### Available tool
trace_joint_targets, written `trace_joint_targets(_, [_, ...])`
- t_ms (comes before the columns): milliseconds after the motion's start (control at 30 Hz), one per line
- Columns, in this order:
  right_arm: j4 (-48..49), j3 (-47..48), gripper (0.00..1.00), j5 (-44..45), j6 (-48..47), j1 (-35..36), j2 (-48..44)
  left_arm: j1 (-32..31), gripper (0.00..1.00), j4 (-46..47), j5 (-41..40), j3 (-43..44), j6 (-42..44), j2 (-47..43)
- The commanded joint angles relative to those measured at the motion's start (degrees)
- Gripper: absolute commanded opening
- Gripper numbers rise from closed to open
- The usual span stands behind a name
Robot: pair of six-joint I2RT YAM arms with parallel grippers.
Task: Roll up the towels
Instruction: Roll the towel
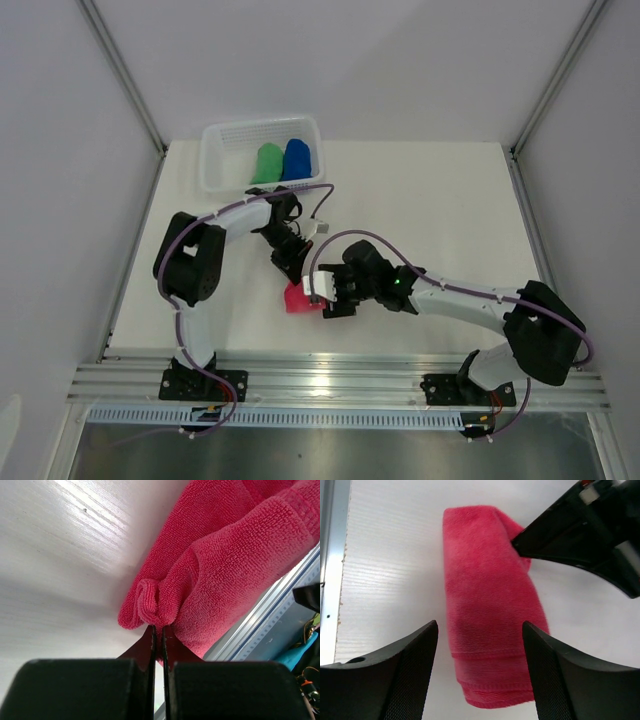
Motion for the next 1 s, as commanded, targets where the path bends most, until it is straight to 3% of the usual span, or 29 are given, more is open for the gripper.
trace_joint_targets(0, [-0.66, 1.25, 0.71, -4.52, -0.48, -2.04, 2.18, 0.23, 0.01, 0.08, -1.66, 1.68, -0.14, 0.78])
trace_joint_targets(133, [-3.90, 2.04, 0.72, -7.88, 1.10, -4.86, 4.90, 0.32, 0.02, 0.08, -2.01, 1.77, 0.12, 1.14])
trace_joint_targets(267, [-3.65, 2.04, 0.72, -5.43, 3.47, -5.83, 7.71, 0.23, 0.08, 0.08, -2.01, 1.94, 0.04, 1.22])
trace_joint_targets(433, [-5.75, 3.54, 0.72, -1.74, 4.71, -5.57, 10.97, 0.32, 0.21, 0.08, -2.89, 2.64, 0.12, 0.79])
trace_joint_targets(567, [-5.93, 3.54, 0.65, -0.42, 6.11, -5.92, 11.41, 0.58, 0.33, 0.17, -3.07, 3.17, 0.56, -0.79])
trace_joint_targets(733, [-4.53, 3.01, 0.63, -3.84, 9.01, -7.68, 10.36, 1.55, 0.38, 2.45, -0.96, 1.59, 3.28, -9.48])
trace_joint_targets(967, [-4.00, 2.92, 0.64, -6.13, 11.39, -9.08, 10.09, 1.73, 0.49, 0.01, 4.23, 0.01, 16.63, -21.71])
